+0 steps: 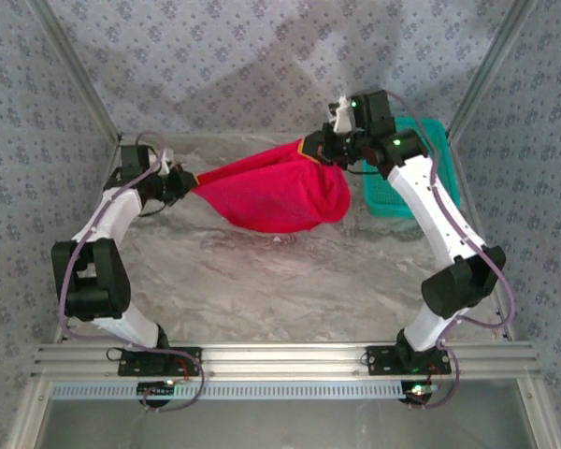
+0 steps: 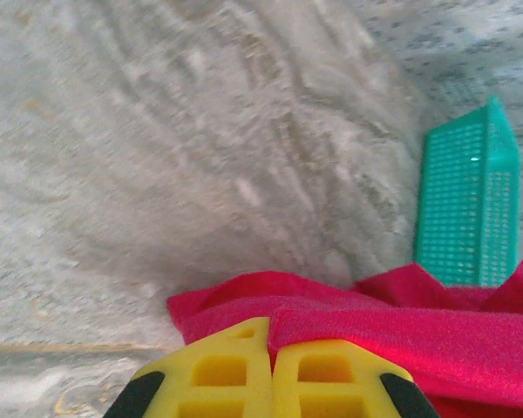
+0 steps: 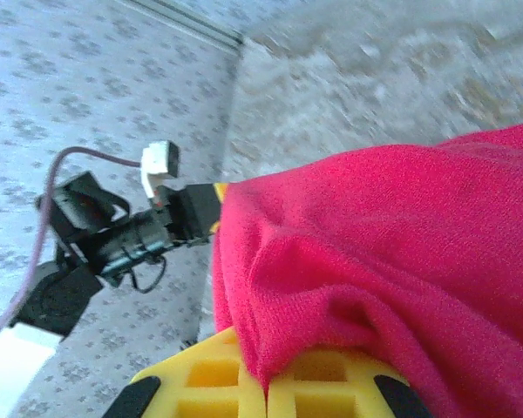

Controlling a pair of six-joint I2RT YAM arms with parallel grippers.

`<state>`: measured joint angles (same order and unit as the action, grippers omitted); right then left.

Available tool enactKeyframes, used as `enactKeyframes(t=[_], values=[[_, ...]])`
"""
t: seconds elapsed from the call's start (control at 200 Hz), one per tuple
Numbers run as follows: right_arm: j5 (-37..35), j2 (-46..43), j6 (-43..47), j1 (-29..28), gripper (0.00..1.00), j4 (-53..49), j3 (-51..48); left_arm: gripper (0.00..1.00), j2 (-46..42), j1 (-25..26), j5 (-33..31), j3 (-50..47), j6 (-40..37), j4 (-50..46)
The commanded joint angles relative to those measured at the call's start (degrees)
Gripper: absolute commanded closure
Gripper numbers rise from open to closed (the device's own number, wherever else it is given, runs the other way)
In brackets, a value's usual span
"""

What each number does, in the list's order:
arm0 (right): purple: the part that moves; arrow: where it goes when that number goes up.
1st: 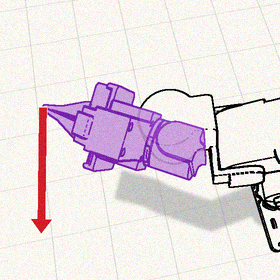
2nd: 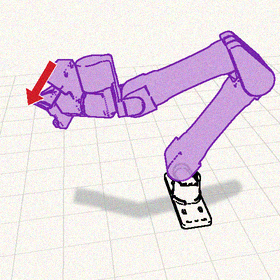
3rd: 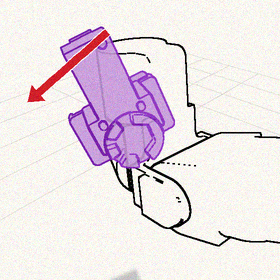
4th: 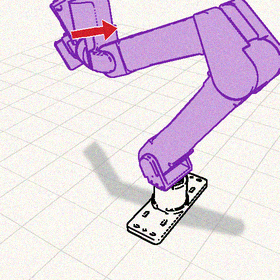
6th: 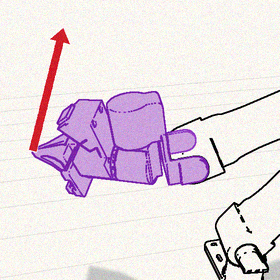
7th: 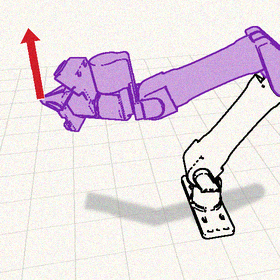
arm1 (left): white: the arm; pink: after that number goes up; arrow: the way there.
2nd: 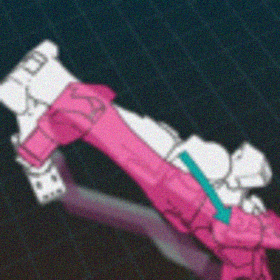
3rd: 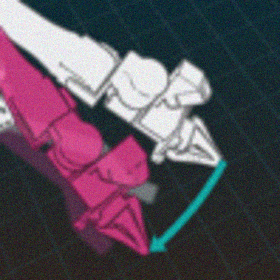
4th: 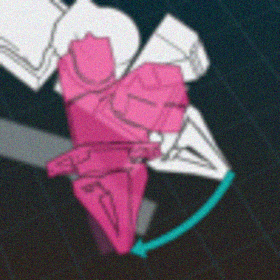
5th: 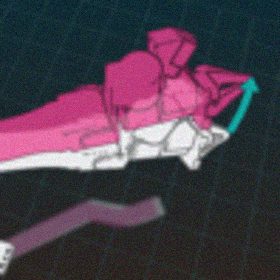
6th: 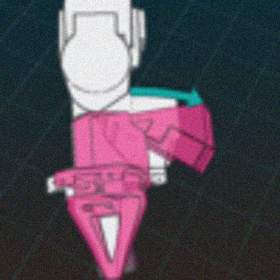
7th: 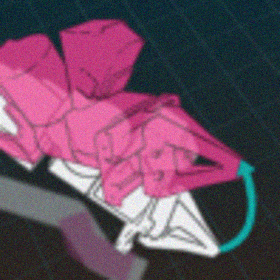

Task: Fold the inside-out t-shirt

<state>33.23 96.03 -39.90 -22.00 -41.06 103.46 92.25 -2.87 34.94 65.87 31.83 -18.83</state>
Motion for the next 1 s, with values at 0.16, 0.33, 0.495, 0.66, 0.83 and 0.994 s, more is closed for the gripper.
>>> enactKeyframes(t=[0.16, 0.33, 0.495, 0.66, 0.83, 0.994], values=[[-8.7, 9.7, 15.7, -3.9, 1.0, -9.7, 0.2, 0.91, -15.6, 10.7, -18.8, -14.1, -11.2, 10.7], [-19.8, 5.2, 17.8, -5.6, 0.46, -11.1, -7.2, 0.6, -21.8, 20.0, -20.7, -16.6, -22.9, 14.4], [-22.8, -1.7, 15.1, -4.0, 0.39, -7.6, -17.6, 0.39, -18.2, 27.9, -20.4, -13.4, -31.2, 15.5], [-22.8, -7.6, 11.6, -1.8, 0.63, -3.7, -26.8, 0.35, -7.5, 33.0, -19.8, -3.3, -40.3, 10.1], [-20.4, -10.1, 10.6, -1.2, 0.63, -0.3, -32.0, 0.32, 4.0, 33.9, -21.7, 8.4, -47.4, 6.9], [-20.0, -10.5, 10.3, -1.6, 0.62, -0.4, -32.8, 0.33, 14.9, 33.8, -19.7, 20.2, -50.4, -1.0]])
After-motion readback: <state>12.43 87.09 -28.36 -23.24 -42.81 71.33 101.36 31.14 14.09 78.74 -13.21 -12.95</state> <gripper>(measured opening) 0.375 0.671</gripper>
